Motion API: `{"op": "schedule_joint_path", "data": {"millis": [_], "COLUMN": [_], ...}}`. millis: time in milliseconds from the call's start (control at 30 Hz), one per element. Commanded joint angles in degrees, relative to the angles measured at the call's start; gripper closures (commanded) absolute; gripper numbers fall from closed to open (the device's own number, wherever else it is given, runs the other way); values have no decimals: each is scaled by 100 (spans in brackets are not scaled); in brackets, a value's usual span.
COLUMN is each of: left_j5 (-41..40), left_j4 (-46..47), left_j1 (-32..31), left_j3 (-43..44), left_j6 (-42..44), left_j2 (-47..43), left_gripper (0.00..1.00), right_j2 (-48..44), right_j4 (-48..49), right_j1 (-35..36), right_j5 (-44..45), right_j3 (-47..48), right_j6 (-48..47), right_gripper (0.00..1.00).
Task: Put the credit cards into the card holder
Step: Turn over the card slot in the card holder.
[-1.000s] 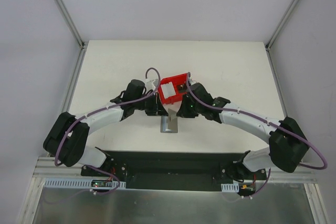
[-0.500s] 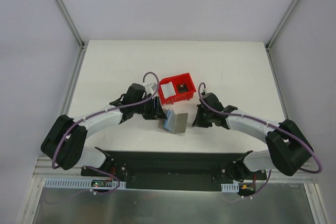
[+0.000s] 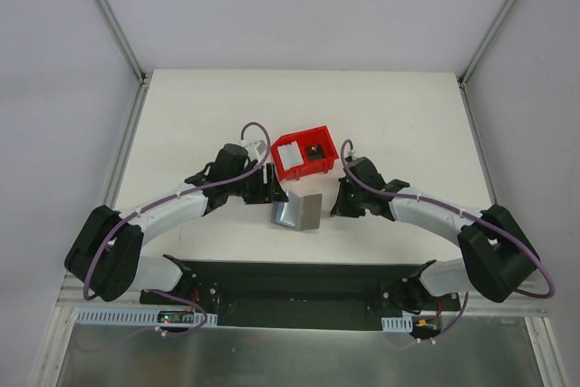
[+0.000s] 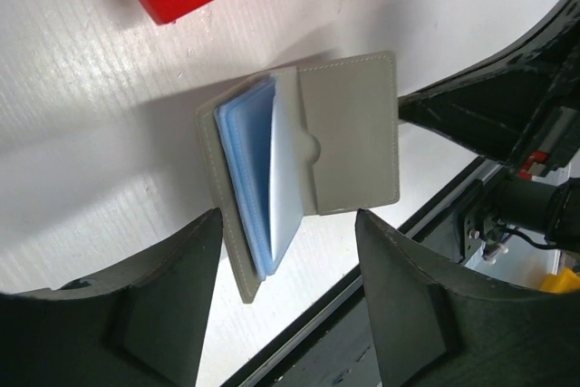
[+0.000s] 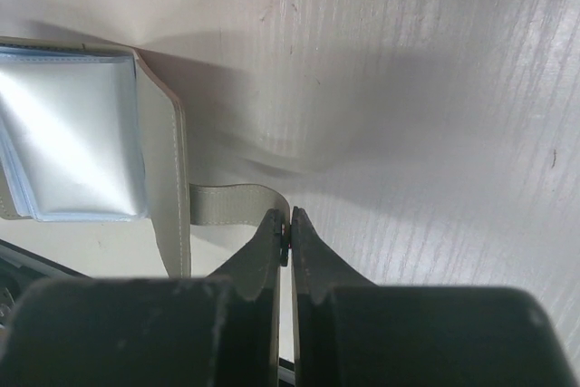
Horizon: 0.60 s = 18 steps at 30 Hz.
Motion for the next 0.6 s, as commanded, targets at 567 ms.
{"op": "schedule_joint_path", "data": {"millis": [567], "left_j5": [-1087], "left_j4": [-689], "left_j1": [-47], "left_j3": [153], "left_j6": [-11], "left_j2": [-174], "left_gripper": [43], "right_j2": [49], "right_j4": [-9], "right_j1": [-20], "right_j5": [-67], "right_j3": [274], "right_j6": [-67], "right_gripper": [100]}}
